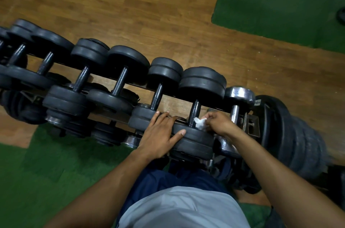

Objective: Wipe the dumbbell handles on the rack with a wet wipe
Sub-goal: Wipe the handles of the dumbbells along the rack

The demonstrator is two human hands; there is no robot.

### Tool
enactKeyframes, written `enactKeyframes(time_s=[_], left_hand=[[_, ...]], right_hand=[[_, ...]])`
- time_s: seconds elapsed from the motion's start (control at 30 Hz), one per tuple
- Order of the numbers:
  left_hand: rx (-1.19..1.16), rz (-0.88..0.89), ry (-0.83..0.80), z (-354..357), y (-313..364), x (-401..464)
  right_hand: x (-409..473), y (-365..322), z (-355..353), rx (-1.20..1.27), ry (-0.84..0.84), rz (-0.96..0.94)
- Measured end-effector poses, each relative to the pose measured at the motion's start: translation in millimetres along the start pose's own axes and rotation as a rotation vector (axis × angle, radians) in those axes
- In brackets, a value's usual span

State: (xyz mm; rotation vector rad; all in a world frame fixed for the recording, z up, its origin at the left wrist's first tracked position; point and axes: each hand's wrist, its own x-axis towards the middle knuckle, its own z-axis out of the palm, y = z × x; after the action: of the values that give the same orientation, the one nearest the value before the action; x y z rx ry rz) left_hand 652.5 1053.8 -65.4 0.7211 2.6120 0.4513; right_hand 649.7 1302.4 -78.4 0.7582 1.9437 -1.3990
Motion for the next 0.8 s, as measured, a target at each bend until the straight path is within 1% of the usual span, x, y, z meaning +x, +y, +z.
enactKeyframes(time_s=[0.03, 0.1, 0.23, 0.3, 0.37, 0.47, 0.6, 0.67, 0.8], left_hand=[[0.003, 0.000, -0.001, 0, 0, 0], [0.008, -0.002, -0.004, 1, 0, 0], [0.009, -0.003, -0.018, 1, -1, 1], [0.006, -0.002, -0.018, 2, -1, 1], [0.006, 0.001, -0.016, 2, -1, 1], [0.007, 0.006, -0.014, 0, -1, 1], [-0.009, 0.015, -0.007, -3, 0, 1], [-0.016, 0.014, -0.005, -2, 1, 1], [-0.028, 0.015, -0.013, -3, -2, 1]], right_hand=[[2, -1, 6, 0.185, 0.033, 0.047], [8, -5, 12, 0.395, 0.104, 0.103], [21, -15, 13, 0.696, 0.293, 0.094], [25, -20, 11, 0.831, 0.327, 0.090], [25, -21, 10, 0.873, 0.323, 0.092], [17, -20, 12, 0.811, 0.268, 0.099], [2, -8, 18, 0.529, 0.094, 0.153], [-1, -4, 22, 0.402, 0.090, 0.107], [-7, 10, 30, 0.069, 0.162, -0.042]])
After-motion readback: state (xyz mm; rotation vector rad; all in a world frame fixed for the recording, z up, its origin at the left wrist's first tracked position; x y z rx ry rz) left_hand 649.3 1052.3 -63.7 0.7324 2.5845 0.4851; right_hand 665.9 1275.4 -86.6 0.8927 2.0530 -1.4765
